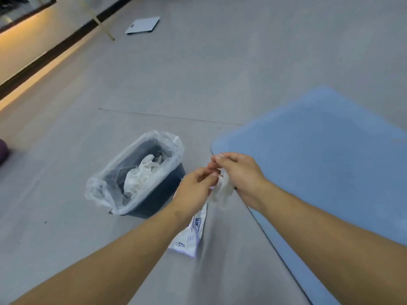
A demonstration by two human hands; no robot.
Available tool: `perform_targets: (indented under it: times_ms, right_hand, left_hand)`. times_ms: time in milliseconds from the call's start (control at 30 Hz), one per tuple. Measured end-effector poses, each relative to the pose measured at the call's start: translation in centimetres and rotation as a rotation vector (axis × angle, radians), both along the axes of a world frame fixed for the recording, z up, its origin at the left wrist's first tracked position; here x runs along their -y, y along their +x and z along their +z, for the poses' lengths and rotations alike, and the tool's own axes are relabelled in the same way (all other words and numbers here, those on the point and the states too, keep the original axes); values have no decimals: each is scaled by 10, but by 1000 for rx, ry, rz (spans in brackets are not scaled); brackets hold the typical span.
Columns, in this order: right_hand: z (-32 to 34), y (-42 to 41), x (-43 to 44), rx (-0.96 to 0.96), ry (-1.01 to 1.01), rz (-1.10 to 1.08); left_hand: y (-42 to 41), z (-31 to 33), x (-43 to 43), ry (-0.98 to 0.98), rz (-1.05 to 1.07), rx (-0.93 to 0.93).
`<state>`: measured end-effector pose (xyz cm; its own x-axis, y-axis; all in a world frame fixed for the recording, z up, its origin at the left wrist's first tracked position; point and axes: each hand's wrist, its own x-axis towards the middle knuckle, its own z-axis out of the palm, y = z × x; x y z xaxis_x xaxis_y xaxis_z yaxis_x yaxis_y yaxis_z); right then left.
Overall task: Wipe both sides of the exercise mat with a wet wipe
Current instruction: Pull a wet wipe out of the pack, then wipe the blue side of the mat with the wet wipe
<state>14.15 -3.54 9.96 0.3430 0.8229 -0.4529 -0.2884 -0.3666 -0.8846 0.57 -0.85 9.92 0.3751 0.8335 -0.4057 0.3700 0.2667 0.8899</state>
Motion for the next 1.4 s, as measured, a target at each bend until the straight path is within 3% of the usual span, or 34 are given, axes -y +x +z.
perform_targets:
  times_ms: [167, 367, 533, 900, 1067, 1267, 1400]
  right_hand:
    - [71, 65, 9, 98, 133, 0]
    - [147, 143, 54, 240, 239, -64]
    - [183, 199, 110, 266, 323, -218]
    - [154, 236, 247, 21, 384, -543]
    - [146, 239, 277, 48, 328, -594]
    - [143, 255, 305, 131, 229, -715]
    - [143, 263, 310, 164, 214, -789]
  left_hand:
    - [70, 62, -8, 2, -175, 154]
    - [153, 158, 6, 86, -550, 161]
    - [220, 197, 37, 105, -740, 175]
    - [277, 136, 131, 37, -1037, 159]
    - [296, 113, 166, 55, -1134, 103]
    - [302, 108, 181, 92, -1024, 122]
    - [304, 108, 179, -74, -970, 168]
